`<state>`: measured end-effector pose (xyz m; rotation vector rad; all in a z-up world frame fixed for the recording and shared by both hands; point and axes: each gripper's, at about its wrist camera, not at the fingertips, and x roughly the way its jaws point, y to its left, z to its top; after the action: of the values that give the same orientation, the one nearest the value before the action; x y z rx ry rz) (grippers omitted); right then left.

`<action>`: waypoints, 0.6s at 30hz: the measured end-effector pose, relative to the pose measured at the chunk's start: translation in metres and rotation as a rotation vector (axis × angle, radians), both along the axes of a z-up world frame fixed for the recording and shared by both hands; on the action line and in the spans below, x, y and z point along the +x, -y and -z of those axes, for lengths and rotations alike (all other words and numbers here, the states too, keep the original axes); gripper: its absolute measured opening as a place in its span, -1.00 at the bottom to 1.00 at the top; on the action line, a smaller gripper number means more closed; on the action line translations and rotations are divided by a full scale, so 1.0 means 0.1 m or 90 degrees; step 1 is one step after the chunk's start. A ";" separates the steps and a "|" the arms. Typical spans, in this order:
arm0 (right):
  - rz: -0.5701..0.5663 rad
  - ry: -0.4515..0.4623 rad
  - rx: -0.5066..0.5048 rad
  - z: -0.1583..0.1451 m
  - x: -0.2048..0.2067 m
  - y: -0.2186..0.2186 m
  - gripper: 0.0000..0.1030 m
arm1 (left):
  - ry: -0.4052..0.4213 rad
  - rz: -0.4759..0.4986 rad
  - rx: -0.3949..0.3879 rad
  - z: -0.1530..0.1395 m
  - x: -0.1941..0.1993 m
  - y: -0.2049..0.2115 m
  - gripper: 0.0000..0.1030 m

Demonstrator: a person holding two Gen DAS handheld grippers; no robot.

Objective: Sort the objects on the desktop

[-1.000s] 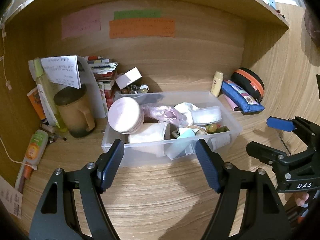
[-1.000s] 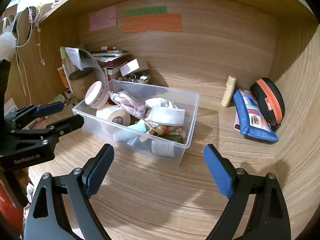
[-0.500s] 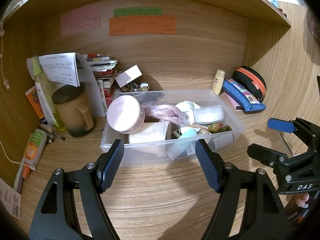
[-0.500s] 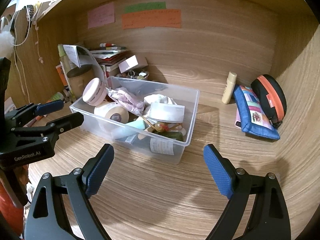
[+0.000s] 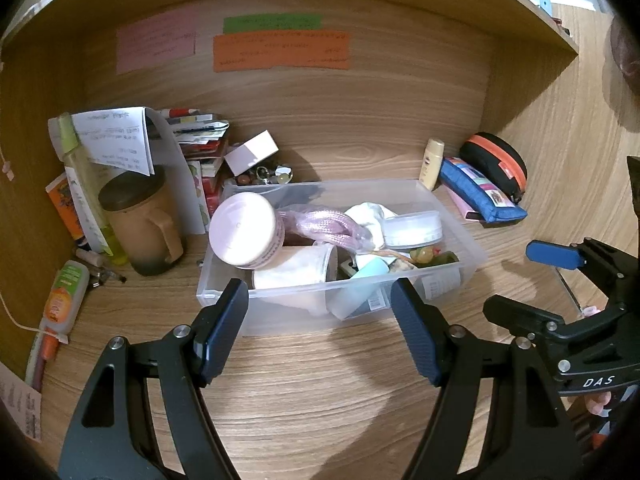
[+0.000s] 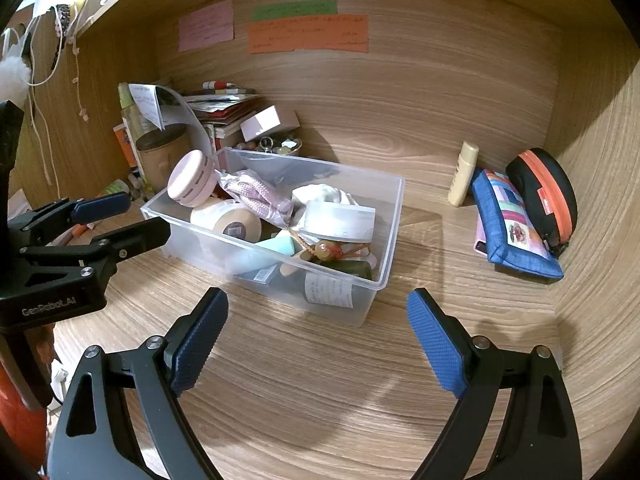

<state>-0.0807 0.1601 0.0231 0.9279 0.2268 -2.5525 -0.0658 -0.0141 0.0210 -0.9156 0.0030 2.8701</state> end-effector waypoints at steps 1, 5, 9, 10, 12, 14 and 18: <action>0.000 0.000 0.001 0.00 0.00 0.01 0.74 | -0.001 0.000 -0.001 0.00 0.00 0.00 0.42; 0.000 0.002 0.002 0.00 0.01 0.02 0.74 | 0.000 0.001 0.000 -0.01 0.00 -0.01 0.42; 0.000 0.000 0.003 0.00 0.02 0.02 0.74 | 0.001 0.002 0.002 -0.01 0.00 0.00 0.42; 0.000 0.000 0.003 0.00 0.02 0.03 0.74 | 0.002 0.003 0.004 -0.01 0.01 0.00 0.42; -0.001 -0.001 0.003 0.00 0.02 0.03 0.74 | 0.003 0.003 0.006 -0.01 0.00 0.00 0.43; -0.002 -0.001 0.004 0.00 0.03 0.04 0.74 | 0.003 0.004 0.006 -0.02 0.00 0.00 0.42; -0.002 -0.002 0.004 0.00 0.03 0.05 0.74 | 0.006 0.006 0.009 -0.01 0.00 0.01 0.42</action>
<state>-0.0776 0.1549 0.0234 0.9258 0.2373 -2.5519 -0.0662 -0.0151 0.0224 -0.9240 -0.0145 2.8533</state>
